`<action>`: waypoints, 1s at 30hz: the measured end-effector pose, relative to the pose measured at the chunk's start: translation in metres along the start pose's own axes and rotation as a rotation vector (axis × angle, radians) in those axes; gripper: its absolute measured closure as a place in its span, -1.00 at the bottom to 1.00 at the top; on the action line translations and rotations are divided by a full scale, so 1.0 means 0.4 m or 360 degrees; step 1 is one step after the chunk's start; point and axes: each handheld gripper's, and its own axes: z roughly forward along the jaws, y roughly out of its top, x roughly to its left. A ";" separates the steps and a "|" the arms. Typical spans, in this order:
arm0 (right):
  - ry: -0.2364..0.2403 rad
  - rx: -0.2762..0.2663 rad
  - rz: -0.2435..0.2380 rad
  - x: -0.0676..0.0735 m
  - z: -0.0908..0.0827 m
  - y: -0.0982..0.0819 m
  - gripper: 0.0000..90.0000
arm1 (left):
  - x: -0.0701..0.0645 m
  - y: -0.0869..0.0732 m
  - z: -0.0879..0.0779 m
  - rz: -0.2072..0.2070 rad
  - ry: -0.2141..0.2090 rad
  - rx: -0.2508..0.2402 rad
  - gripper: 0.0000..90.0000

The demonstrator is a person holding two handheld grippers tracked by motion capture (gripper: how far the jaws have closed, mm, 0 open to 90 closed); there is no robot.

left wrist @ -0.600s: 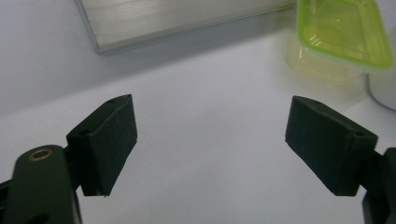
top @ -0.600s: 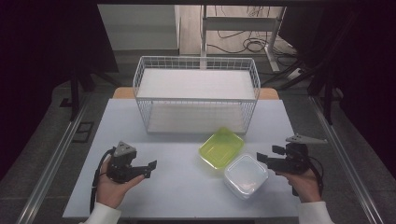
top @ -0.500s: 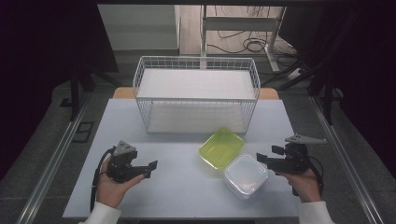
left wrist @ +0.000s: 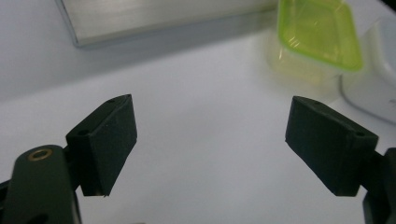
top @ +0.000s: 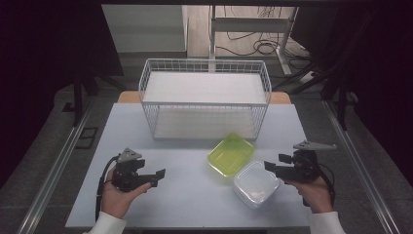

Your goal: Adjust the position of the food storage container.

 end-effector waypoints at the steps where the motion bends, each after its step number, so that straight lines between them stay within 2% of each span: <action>1: 0.0000 0.0000 0.0000 0.000 0.000 0.000 -0.37 | 0.000 0.000 0.000 0.0000 0.0000 0.0000 -0.63; 3: -0.0020 0.0013 -0.0024 0.013 -0.004 -0.002 -0.34 | -0.007 -0.001 -0.006 0.0031 0.0005 -0.0004 -0.63; 5: -0.0038 0.0025 -0.0015 0.012 -0.001 -0.004 -0.29 | 0.001 0.002 -0.005 0.0000 -0.0025 -0.0012 -0.63; 7: -0.0039 0.0031 -0.0006 0.007 0.002 -0.004 -0.27 | 0.006 0.002 0.000 -0.0007 -0.0028 0.0000 -0.63; 8: -0.0046 0.0047 0.0029 -0.007 0.009 -0.002 -0.19 | 0.010 0.001 0.005 -0.0012 -0.0031 0.0009 -0.63; 11: -0.0057 0.0070 0.0059 -0.021 0.018 0.004 -0.09 | 0.021 0.000 0.017 -0.0035 -0.0025 0.0035 -0.63; 19: -0.0039 0.0100 0.0059 -0.015 0.030 0.031 0.01 | 0.013 0.003 0.001 -0.0046 0.0001 0.0007 -0.63; 22: -0.0067 0.0160 0.0013 -0.016 0.046 0.063 0.13 | 0.009 0.002 0.000 -0.0041 -0.0001 0.0007 -0.63; 25: -0.0070 0.0184 0.0011 -0.025 0.060 0.083 0.20 | 0.012 0.000 0.003 -0.0048 0.0005 0.0015 -0.63; 28: -0.0077 0.0213 0.0027 -0.042 0.094 0.124 0.35 | 0.017 -0.003 0.004 -0.0055 0.0016 0.0023 -0.65; 30: -0.0101 0.0251 0.0004 -0.043 0.117 0.147 0.44 | 0.020 -0.004 0.004 -0.0055 0.0018 0.0021 -0.65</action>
